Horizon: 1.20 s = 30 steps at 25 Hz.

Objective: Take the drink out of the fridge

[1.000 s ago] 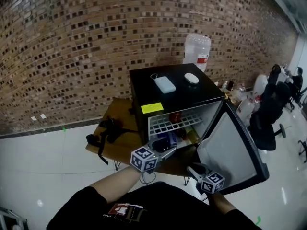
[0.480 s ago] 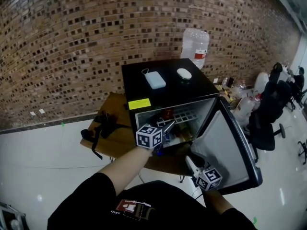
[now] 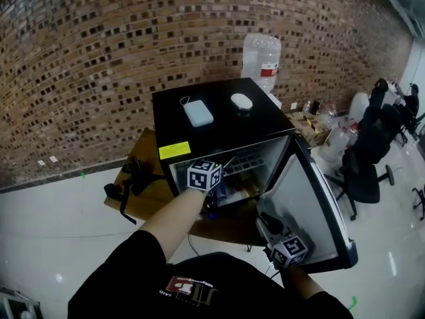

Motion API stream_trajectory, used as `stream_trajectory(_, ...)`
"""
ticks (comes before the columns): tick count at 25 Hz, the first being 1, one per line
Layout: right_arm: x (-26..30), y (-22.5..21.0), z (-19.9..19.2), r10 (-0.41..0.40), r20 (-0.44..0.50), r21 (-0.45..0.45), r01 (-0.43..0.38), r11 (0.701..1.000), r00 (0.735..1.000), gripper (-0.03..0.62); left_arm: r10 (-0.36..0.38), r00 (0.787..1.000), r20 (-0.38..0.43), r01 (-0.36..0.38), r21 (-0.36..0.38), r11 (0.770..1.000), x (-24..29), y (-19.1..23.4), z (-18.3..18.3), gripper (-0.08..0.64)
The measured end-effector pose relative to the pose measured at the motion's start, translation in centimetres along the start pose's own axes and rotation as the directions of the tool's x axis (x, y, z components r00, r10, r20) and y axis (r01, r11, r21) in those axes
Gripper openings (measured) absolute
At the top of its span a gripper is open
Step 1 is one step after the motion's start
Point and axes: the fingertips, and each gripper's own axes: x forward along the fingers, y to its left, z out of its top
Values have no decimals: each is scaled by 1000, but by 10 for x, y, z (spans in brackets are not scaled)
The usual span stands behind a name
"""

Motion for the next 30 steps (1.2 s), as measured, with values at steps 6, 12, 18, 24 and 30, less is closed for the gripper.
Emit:
stream_trajectory(6, 2, -4, -3, 0, -3, 26, 0, 1000, 1000, 109, -2, 1000, -4, 3, 72, 997, 9, 2, 3, 331)
stream_trajectory(12, 6, 2, -7, 6, -41, 74, -3, 997, 999, 110, -125, 992, -8, 125, 127, 984, 0, -16, 4, 328)
stream_trajectory(18, 9, 5, -16, -5, -57, 75, 9, 997, 998, 109, -294, 956, 14, 287, 184, 940, -29, -58, 2, 328)
stream_trajectory(24, 9, -5, -24, -36, -55, 83, 40, 996, 998, 109, -415, 910, 5, 408, 171, 897, -65, -99, -30, 328)
stream_trajectory(30, 5, -16, -35, -62, -62, 72, 67, 995, 996, 109, -476, 875, -89, 484, 121, 867, -87, -131, -116, 328)
